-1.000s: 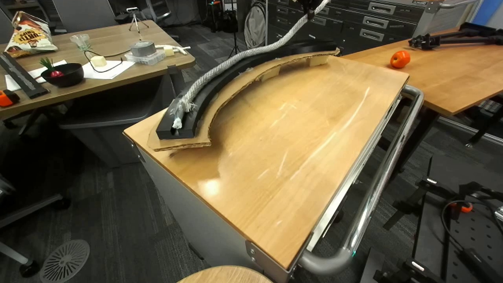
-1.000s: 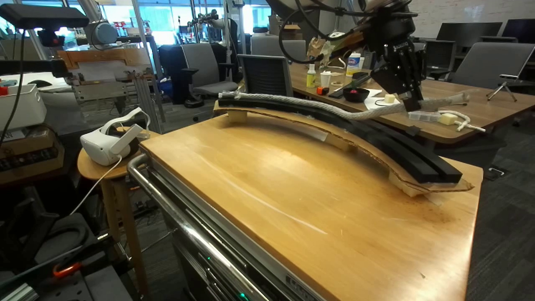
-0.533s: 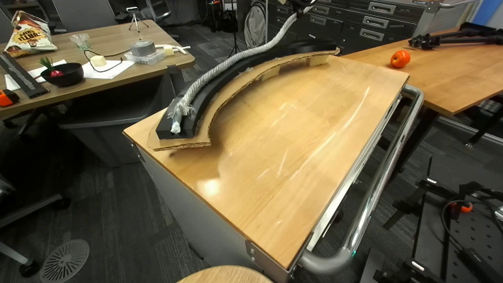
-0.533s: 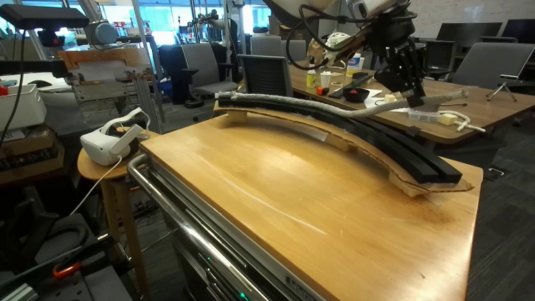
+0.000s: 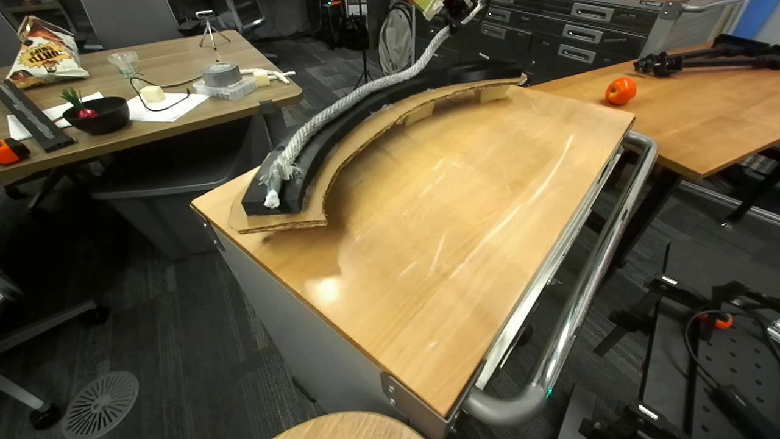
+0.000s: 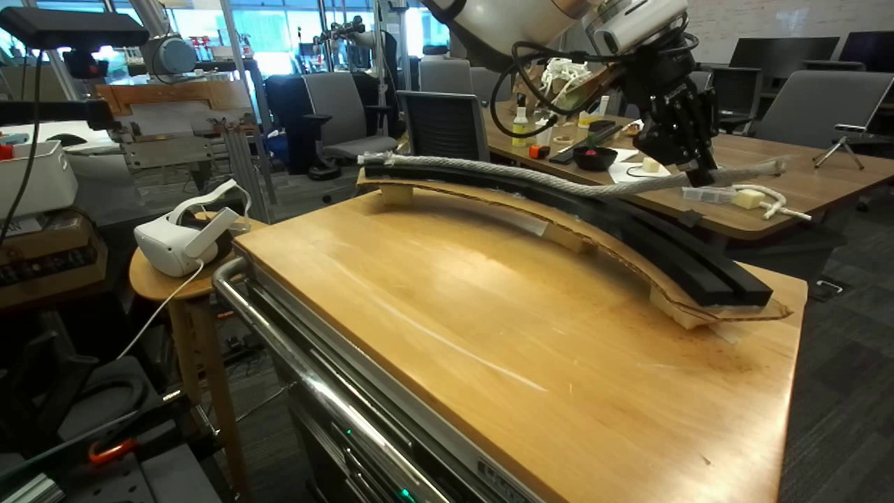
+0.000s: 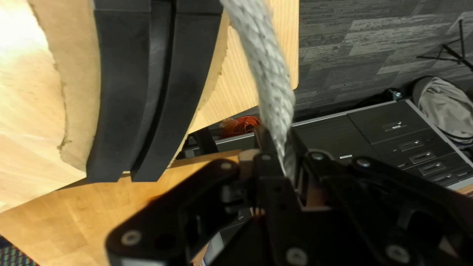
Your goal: Put the rope along the center of the black object
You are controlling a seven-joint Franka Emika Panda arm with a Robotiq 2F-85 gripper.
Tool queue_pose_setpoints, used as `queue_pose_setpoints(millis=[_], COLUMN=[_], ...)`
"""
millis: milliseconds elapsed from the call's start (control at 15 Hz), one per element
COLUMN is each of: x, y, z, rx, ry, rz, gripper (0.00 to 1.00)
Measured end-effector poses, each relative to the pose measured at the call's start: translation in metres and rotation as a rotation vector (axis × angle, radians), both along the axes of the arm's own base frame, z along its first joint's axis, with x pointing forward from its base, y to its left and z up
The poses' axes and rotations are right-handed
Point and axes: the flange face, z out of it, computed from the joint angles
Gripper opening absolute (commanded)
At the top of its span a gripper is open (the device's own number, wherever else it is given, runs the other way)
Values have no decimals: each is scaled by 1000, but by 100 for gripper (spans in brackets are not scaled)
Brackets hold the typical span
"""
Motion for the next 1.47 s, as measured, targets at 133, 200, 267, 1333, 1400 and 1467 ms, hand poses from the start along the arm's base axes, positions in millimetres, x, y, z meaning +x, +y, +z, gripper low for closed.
queue_pose_setpoints(millis=[133, 200, 267, 1333, 1400, 1467], x=[0, -1, -1, -20, -20, -21], y=[-2, -2, -3, -8, -6, -4], z=[-2, -3, -3, -13, -13, -14], rx=[-2, -2, -3, 26, 30, 35], ry=[4, 6, 10, 180, 189, 201], rz=[-3, -5, -9, -137, -139, -140], gripper=[3, 3, 3, 3, 3, 3])
